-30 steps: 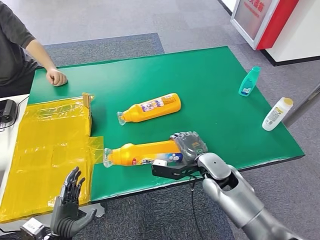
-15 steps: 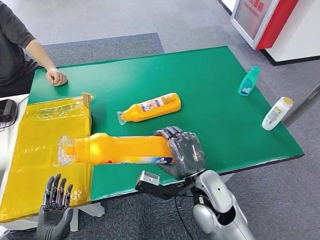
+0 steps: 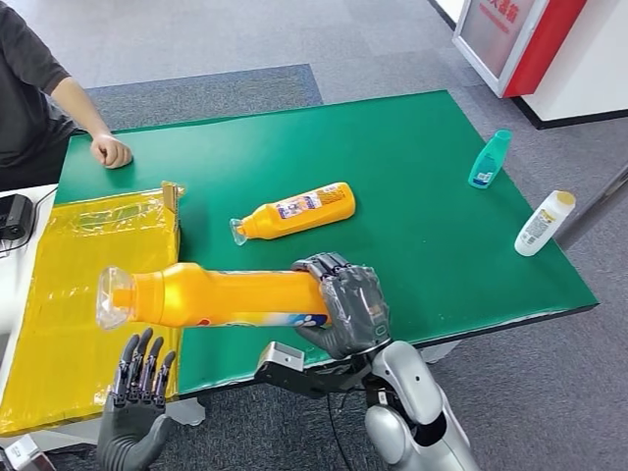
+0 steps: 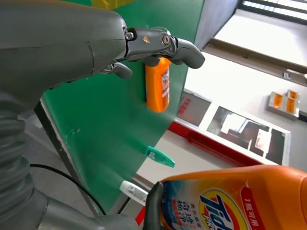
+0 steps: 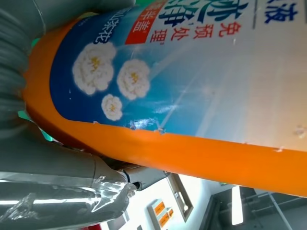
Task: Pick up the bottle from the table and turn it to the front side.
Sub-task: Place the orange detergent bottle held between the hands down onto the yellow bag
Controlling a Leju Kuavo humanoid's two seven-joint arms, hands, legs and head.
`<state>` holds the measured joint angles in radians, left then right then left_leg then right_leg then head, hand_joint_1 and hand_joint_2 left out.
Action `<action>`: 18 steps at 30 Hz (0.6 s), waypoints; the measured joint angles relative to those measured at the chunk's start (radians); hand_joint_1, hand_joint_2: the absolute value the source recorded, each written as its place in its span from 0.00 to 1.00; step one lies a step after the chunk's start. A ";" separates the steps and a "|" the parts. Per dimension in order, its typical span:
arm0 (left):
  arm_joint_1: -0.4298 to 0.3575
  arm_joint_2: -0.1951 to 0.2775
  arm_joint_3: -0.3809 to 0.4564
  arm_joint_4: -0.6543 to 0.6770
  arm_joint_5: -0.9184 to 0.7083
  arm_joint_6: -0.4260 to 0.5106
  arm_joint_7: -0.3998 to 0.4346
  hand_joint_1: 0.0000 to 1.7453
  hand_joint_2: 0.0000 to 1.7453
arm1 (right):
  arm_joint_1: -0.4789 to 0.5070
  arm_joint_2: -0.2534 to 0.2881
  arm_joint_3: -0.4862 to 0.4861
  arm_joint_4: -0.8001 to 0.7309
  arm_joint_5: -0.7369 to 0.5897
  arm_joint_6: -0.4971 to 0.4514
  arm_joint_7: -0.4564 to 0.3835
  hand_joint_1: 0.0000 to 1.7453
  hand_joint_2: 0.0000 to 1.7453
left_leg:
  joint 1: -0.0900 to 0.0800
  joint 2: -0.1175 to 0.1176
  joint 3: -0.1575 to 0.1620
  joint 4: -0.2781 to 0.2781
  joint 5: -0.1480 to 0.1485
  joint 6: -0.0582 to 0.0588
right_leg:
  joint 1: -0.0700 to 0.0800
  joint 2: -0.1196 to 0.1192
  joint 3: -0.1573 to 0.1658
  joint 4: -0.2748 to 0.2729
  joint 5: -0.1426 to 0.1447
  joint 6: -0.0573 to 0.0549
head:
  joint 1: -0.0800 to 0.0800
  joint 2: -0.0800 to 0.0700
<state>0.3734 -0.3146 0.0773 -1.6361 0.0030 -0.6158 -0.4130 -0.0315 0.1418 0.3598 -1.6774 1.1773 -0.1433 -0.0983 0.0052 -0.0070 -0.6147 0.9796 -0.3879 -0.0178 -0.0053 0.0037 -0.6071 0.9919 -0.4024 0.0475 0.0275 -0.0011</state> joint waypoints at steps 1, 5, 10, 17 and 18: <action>0.000 0.005 -0.014 -0.003 -0.003 0.010 -0.007 0.00 1.00 | 0.001 0.001 0.002 0.003 -0.001 -0.005 -0.006 1.00 1.00 | 0.000 0.000 0.000 0.000 0.000 0.000 | 0.000 0.000 0.000 0.000 0.000 0.000 | 0.000 0.000; -0.001 0.033 -0.078 -0.024 -0.002 0.070 -0.013 0.00 1.00 | 0.001 0.007 0.016 0.027 0.006 -0.026 -0.020 1.00 1.00 | 0.000 0.000 0.000 0.000 0.000 0.000 | 0.000 0.000 0.000 0.000 0.000 0.000 | 0.000 0.000; -0.005 0.054 -0.129 -0.074 0.062 0.157 0.041 0.00 1.00 | 0.002 0.010 0.050 0.083 0.074 -0.078 -0.022 1.00 1.00 | 0.000 0.000 0.000 0.000 0.000 0.000 | 0.000 0.000 0.000 0.000 0.000 0.000 | 0.000 0.000; -0.015 0.063 -0.158 -0.121 0.140 0.186 0.106 0.00 1.00 | -0.002 0.013 0.088 0.158 0.163 -0.124 -0.007 1.00 1.00 | 0.000 0.000 0.000 0.000 0.000 0.000 | 0.000 0.000 0.000 0.000 0.000 0.000 | 0.000 0.000; -0.020 0.065 -0.166 -0.124 0.157 0.192 0.118 0.00 1.00 | -0.006 0.014 0.093 0.173 0.184 -0.139 -0.001 1.00 1.00 | 0.000 0.000 0.000 0.000 0.000 0.000 | 0.000 0.000 0.000 0.000 0.000 0.000 | 0.000 0.000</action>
<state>0.3538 -0.2500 -0.0891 -1.7604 0.1603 -0.4236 -0.2955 -0.0372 0.1559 0.4527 -1.5041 1.3611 -0.2821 -0.0990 0.0053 -0.0070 -0.6147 0.9796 -0.3879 -0.0178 -0.0053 0.0037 -0.6070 0.9919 -0.4024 0.0474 0.0275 -0.0011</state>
